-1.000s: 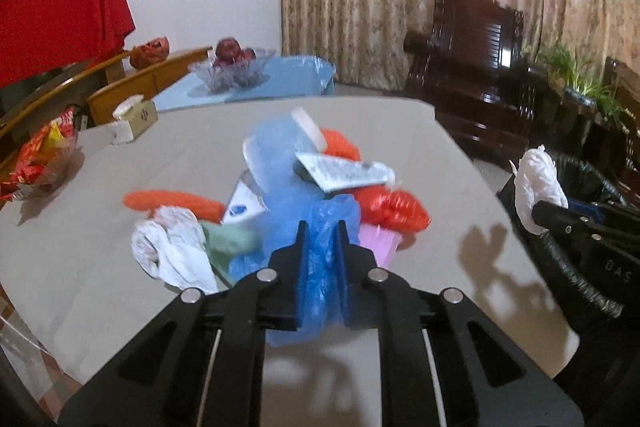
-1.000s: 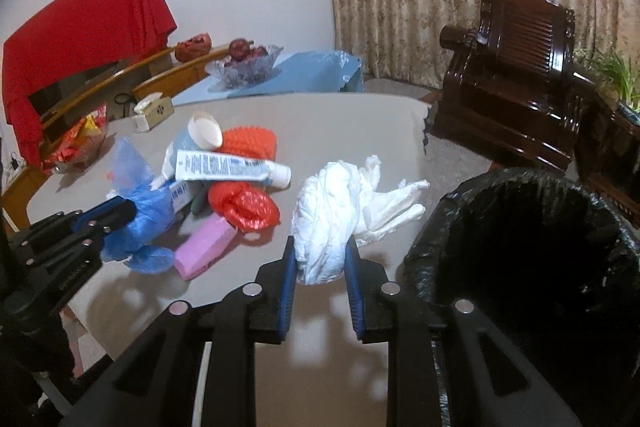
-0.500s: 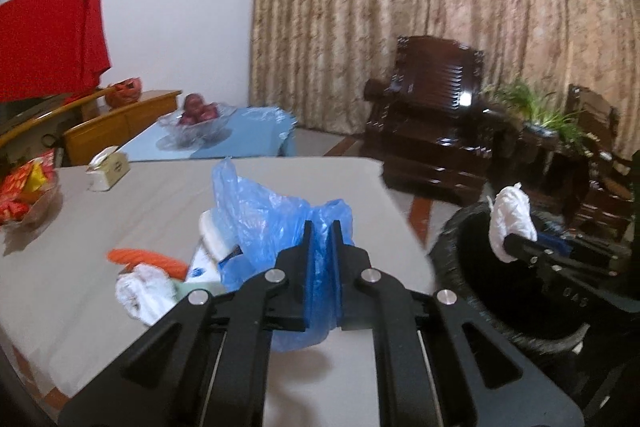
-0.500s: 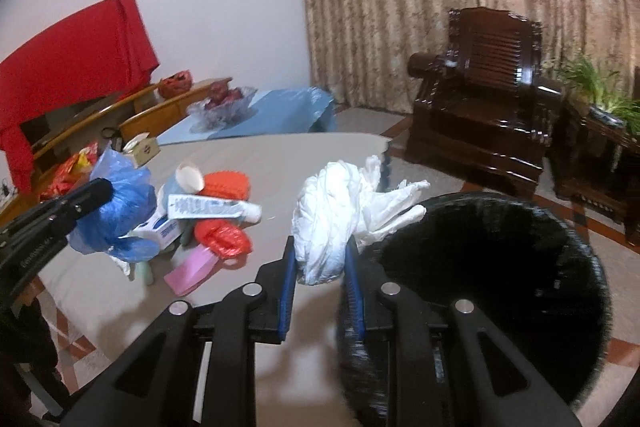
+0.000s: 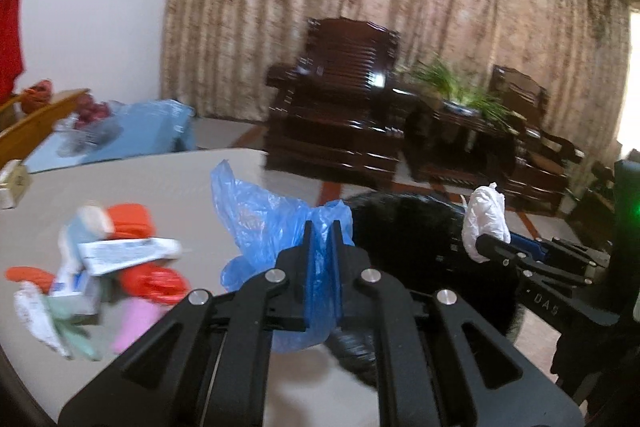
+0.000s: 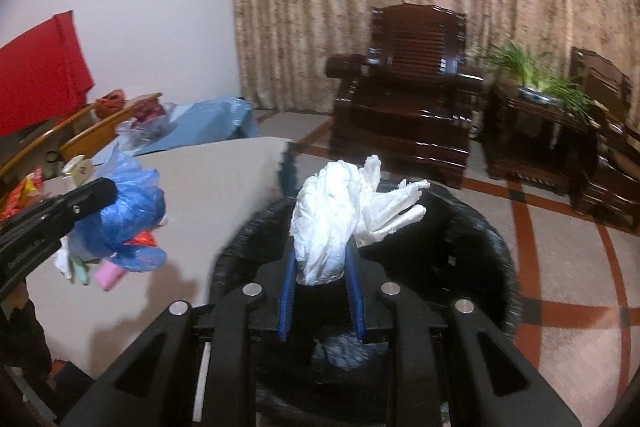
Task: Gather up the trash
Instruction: 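Carry both bags over the black bin and open both grippers to drop them, then grasp the red plastic bag with the right gripper while the left gripper grasps the pink sponge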
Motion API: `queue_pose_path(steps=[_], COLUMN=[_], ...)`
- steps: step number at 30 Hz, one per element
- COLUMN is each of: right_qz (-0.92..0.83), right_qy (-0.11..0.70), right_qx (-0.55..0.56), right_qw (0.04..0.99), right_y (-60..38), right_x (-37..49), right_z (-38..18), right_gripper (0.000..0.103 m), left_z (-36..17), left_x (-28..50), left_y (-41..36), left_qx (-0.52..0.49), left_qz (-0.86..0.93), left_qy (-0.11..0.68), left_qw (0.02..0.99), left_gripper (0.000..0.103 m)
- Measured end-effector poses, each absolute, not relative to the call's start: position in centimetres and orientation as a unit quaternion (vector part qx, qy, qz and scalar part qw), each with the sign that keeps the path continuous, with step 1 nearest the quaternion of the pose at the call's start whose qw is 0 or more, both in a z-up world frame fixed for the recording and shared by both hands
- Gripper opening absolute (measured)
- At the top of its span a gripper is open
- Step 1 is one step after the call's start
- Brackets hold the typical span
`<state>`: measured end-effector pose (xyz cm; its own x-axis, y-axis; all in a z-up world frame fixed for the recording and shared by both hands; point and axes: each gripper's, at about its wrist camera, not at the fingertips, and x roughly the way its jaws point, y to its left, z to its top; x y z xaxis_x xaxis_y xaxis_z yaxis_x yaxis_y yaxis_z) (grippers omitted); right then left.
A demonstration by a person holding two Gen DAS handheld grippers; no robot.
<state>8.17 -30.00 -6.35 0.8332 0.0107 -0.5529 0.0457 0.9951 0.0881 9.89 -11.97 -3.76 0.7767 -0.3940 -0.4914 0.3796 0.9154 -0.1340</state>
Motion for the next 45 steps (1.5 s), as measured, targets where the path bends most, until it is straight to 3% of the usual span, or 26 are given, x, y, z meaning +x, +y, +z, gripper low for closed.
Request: queue_pose_path(steps=[9, 13, 15, 17, 18, 20, 22, 24, 27, 45], right_qz=[-0.052, -0.067, -0.072, -0.078, -0.081, -0.09, -0.092, -0.088, -0.076, 0.093], right_qy=[0.319, 0.329, 0.329, 0.326, 0.322, 0.313, 0.304, 0.301, 0.296, 0.26], right_qx=[0.065, 0.059, 0.06, 0.06, 0.061, 0.064, 0.072, 0.084, 0.089, 0.028], right_qw=[0.944, 0.94, 0.94, 0.94, 0.941, 0.943, 0.946, 0.946, 0.948, 0.961], right_y=[-35.1, -35.8, -36.0, -35.9, -35.9, -35.9, -35.6, -35.3, -34.5, -16.8], right_x=[8.6, 8.5, 8.2, 7.7, 7.4, 7.1, 6.9, 7.0, 7.2, 11.6], right_z=[-9.3, -10.3, -10.5, -10.5, -10.4, -10.3, -9.8, -9.3, -8.7, -7.1], right_gripper=[0.023, 0.034, 0.056, 0.065, 0.076, 0.093, 0.097, 0.097, 0.097, 0.097], left_z=[-7.5, -8.7, -8.9, -9.0, -9.0, -8.6, -8.0, -7.4, -6.4, -4.3], left_x=[13.5, 14.5, 14.6, 14.6, 14.6, 14.4, 14.2, 13.7, 13.4, 10.0], left_y=[-19.6, -21.2, -21.3, -20.8, -20.4, -19.4, -18.1, -16.5, -13.8, 6.0], left_qx=[0.002, 0.002, -0.001, -0.002, -0.002, -0.002, -0.001, 0.002, 0.006, 0.009], left_qz=[-0.266, -0.284, -0.288, -0.283, -0.28, -0.269, -0.253, -0.234, -0.204, 0.02], left_qy=[0.304, 0.322, 0.326, 0.323, 0.321, 0.318, 0.31, 0.302, 0.294, 0.272], left_qw=[0.915, 0.903, 0.901, 0.903, 0.905, 0.909, 0.916, 0.924, 0.934, 0.962], left_gripper=[0.007, 0.014, 0.039, 0.051, 0.052, 0.067, 0.076, 0.086, 0.089, 0.089])
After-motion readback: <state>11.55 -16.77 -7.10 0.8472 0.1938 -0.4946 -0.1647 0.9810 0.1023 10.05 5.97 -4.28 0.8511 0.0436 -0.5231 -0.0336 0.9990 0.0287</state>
